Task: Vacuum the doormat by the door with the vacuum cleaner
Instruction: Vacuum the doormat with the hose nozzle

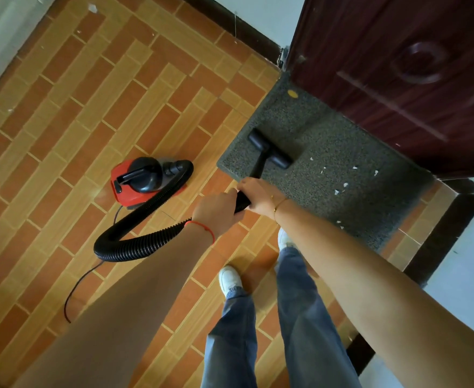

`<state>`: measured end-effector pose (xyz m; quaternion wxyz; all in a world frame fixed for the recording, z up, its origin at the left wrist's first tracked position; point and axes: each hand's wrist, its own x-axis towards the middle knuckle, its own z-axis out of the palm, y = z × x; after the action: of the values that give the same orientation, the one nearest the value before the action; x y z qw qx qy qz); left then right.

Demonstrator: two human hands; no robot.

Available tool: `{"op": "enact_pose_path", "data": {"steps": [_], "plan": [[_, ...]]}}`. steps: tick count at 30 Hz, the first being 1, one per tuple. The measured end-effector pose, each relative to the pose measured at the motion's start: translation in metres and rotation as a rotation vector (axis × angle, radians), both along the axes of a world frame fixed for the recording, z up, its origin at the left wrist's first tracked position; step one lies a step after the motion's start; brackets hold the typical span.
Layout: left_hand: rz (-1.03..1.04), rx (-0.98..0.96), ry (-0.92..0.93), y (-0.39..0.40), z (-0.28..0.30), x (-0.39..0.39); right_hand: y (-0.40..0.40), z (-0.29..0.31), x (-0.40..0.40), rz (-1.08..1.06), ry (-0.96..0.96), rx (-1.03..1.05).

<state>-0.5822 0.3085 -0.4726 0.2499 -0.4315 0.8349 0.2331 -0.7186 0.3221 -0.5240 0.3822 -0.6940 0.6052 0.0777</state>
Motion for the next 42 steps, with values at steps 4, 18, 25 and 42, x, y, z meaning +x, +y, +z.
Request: {"op": "enact_pose_path", "data": {"steps": [4, 18, 25, 42], "plan": [[0.036, 0.005, -0.009, -0.019, -0.003, -0.054, -0.024, -0.001, -0.051, 0.050, 0.024, -0.007], [0.135, 0.028, 0.070, -0.084, -0.012, -0.218, -0.095, -0.008, -0.216, 0.068, 0.033, -0.002], [0.142, 0.027, 0.088, -0.094, -0.015, -0.256, -0.108, -0.009, -0.254, 0.063, 0.029, 0.033], [0.053, 0.046, 0.048, -0.041, 0.000, -0.206, -0.043, 0.011, -0.205, 0.027, 0.039, 0.036]]}}
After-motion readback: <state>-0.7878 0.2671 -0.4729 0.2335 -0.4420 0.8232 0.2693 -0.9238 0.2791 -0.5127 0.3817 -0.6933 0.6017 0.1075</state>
